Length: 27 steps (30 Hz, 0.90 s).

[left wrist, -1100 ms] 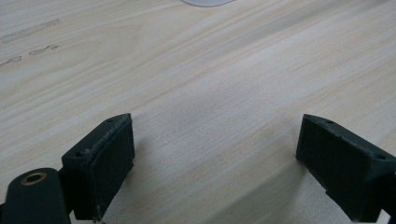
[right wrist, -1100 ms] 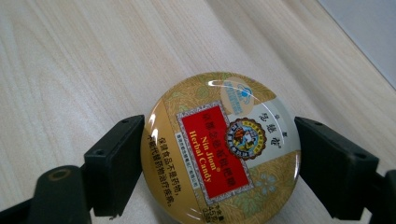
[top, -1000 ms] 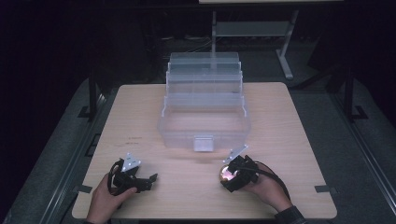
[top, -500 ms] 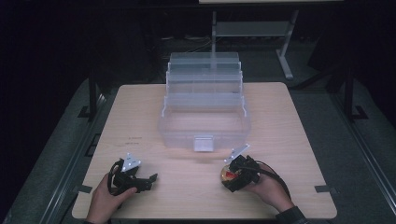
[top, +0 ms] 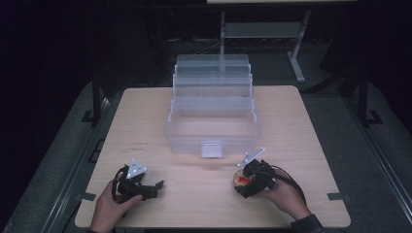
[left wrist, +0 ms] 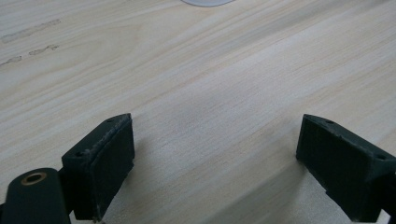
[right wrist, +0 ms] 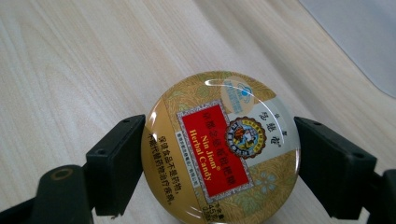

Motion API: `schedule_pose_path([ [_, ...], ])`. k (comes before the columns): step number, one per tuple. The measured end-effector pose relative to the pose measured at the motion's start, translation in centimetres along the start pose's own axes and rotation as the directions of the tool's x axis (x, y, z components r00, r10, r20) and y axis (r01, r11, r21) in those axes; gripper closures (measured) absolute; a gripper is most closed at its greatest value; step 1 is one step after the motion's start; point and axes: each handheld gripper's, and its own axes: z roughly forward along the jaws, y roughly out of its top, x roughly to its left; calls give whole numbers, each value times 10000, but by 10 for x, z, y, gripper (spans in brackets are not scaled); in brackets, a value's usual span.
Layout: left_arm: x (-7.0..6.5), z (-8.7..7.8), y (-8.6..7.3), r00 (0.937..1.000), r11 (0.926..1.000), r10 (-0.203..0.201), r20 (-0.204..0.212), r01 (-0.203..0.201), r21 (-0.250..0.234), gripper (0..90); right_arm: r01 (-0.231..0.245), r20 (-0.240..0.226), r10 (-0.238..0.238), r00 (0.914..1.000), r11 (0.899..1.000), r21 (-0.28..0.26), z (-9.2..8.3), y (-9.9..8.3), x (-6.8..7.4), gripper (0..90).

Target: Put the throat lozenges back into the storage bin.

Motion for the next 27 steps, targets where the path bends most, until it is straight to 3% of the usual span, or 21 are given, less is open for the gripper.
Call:
schedule_pose_path([
  [27,0,0,0,10000,10000,0,2,0,2,106,-415,333,421,9986,9989,-201,-22,-9,-17,197],
])
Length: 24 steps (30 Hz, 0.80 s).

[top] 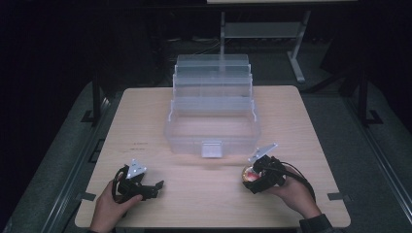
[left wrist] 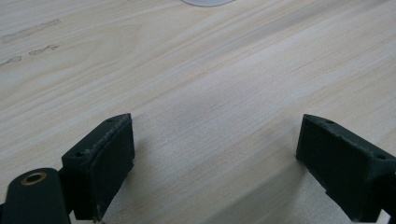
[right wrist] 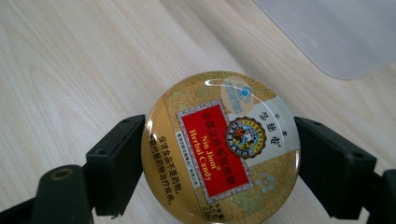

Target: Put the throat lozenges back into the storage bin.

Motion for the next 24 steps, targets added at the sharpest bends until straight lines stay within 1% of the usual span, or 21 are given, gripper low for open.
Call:
schedule_pose_path([
  [18,0,0,0,10000,10000,-27,-5,27,-22,106,-316,270,318,9991,9995,-99,-12,-5,-13,197],
  [24,0,0,0,10000,10000,-27,-4,27,-23,106,-379,276,383,9989,9992,-156,-15,-7,-18,197],
])
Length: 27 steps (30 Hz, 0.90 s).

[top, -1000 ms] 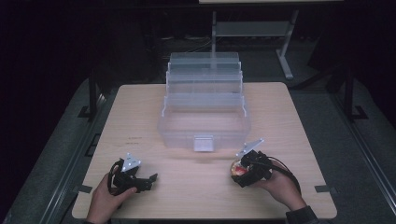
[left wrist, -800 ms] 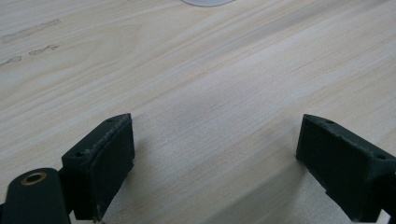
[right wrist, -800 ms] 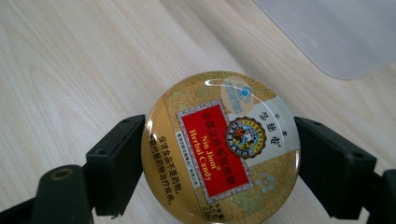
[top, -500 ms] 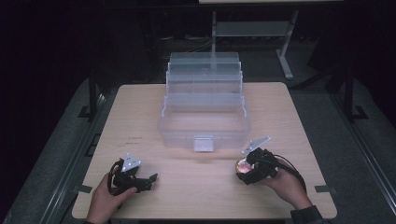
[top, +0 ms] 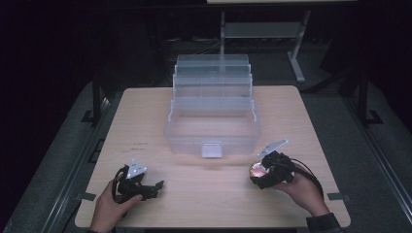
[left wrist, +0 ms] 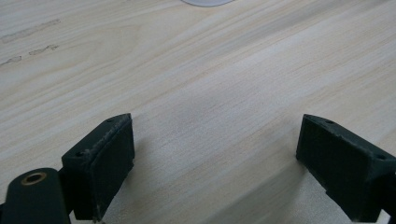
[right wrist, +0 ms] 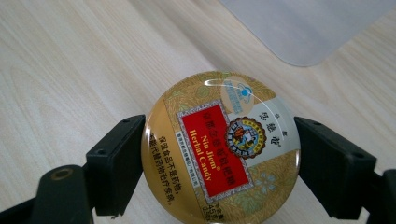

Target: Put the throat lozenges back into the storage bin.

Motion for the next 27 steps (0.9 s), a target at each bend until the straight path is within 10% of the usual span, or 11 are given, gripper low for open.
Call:
schedule_pose_path([
  [27,0,0,0,10000,10000,2,5,-2,40,106,-514,315,531,9981,9972,-544,-24,7,-24,197],
])
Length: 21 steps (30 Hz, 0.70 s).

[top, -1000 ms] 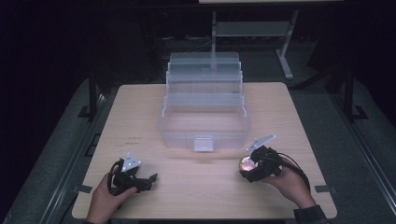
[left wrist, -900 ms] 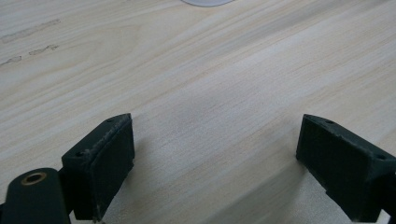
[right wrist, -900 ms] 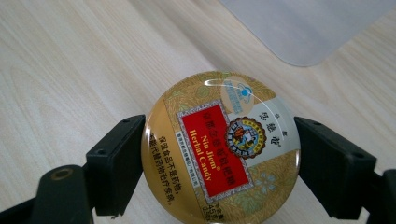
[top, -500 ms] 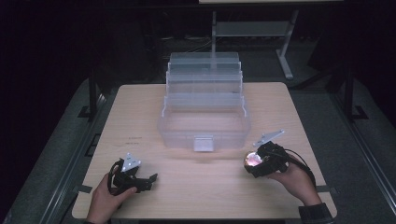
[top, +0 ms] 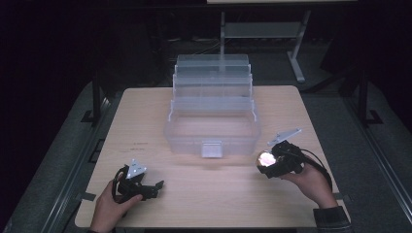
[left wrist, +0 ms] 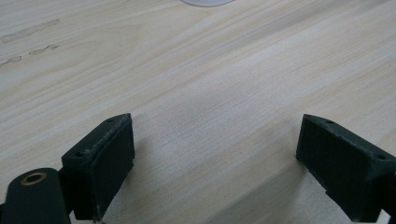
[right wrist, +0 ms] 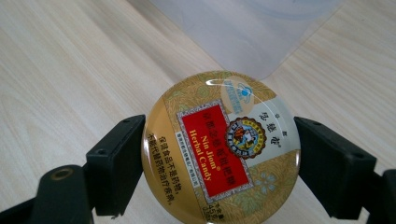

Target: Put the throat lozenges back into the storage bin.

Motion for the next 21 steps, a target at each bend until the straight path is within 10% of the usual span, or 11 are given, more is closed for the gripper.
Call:
schedule_pose_path([
  [21,0,0,0,10000,10000,7,-12,-7,-28,106,31,175,-28,9998,9998,-180,-15,25,-12,197],
])
